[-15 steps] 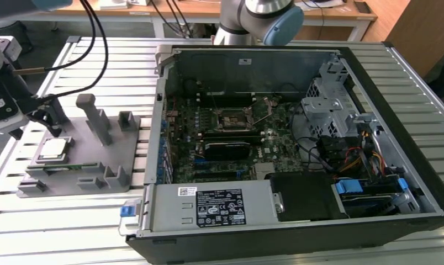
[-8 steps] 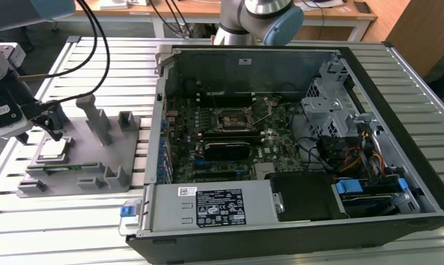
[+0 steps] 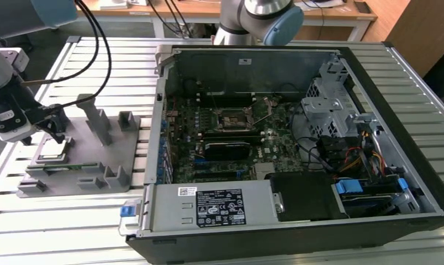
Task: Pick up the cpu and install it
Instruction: 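Pick up the cpu and move it towards the insertion slot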
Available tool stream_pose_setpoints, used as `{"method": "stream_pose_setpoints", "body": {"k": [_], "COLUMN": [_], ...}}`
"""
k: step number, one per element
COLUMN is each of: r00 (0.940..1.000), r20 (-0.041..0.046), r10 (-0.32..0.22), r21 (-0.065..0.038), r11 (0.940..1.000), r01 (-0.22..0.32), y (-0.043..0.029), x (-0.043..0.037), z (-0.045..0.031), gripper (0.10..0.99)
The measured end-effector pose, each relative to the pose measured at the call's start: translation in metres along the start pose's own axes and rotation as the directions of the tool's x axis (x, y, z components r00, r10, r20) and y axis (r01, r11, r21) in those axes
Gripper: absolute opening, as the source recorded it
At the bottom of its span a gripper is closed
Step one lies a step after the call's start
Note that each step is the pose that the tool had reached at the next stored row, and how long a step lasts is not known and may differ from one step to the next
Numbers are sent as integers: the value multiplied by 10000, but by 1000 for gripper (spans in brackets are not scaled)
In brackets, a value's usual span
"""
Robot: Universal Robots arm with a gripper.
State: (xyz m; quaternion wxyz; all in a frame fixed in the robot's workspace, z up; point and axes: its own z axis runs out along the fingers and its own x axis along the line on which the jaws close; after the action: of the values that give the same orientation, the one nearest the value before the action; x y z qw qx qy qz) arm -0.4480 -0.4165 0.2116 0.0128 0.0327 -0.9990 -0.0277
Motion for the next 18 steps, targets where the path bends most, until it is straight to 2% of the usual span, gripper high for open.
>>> {"method": "stream_pose_setpoints", "body": {"k": [8, 18], "r00": [9995, 9994], "r20": [20, 24], "r10": [315, 359], "r21": [-17, -18], "r11": [9995, 9994], "r01": [-315, -359], "y": [-6, -12], "x": [-3, -14], "z": [106, 223], "gripper": [678, 678]}}
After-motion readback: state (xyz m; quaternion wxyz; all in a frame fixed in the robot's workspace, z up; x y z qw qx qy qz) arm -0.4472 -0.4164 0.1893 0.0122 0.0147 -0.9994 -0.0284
